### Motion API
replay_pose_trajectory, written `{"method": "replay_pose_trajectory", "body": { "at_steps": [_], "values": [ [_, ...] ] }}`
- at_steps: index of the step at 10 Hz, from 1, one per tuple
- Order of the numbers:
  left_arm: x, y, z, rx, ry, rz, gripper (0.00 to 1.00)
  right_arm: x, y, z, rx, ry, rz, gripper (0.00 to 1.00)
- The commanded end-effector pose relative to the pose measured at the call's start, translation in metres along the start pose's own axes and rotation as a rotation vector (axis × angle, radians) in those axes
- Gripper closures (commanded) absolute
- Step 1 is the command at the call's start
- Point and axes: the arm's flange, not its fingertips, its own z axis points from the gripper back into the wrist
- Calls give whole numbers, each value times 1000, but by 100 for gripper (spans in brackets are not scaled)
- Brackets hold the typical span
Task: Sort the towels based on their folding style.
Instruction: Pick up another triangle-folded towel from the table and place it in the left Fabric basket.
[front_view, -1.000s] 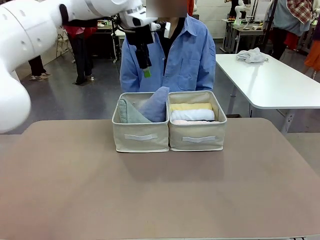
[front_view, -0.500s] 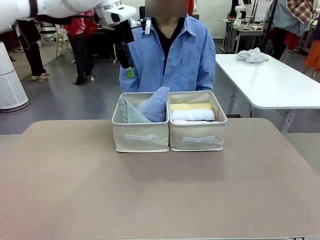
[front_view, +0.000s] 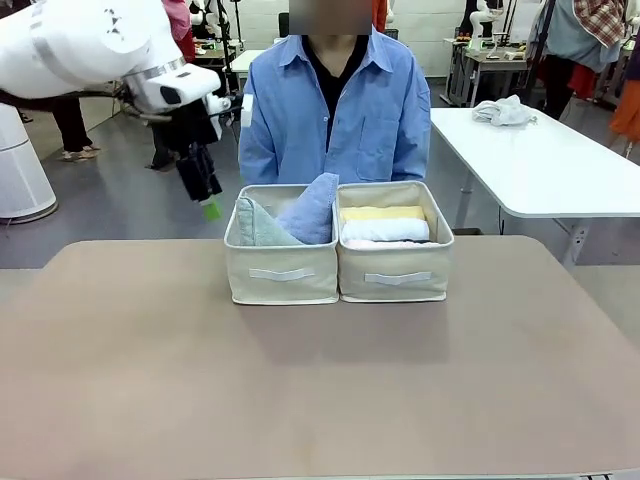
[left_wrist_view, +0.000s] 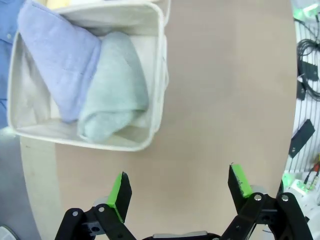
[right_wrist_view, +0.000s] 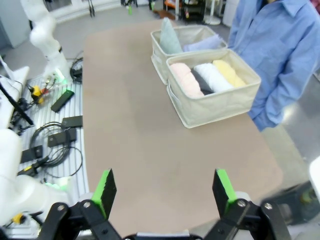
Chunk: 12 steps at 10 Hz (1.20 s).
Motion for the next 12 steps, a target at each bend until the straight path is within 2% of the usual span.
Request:
{"method": "replay_pose_trajectory", "body": {
  "at_steps": [1,2,8,10,11,12],
  "values": [
    [8,-5,-5,27,30,-47,0,1,0,2,4,-12,15,0],
    [0,0,0,0,0,0,0,1,0,2,4,-12,15,0],
    [-3,-1,-1,3,4,-1,0,1,0,2,4,-12,15,0],
    [-65,9,60,-113,-384,-3,0,1,0,2,4,-12,15,0],
    [-102,10,94,-172,-532,-19,0,1,0,2,4,-12,15,0],
    [-137,8,116,-168,-618,-21,0,1,0,2,4,-12,15,0]
  ]
}}
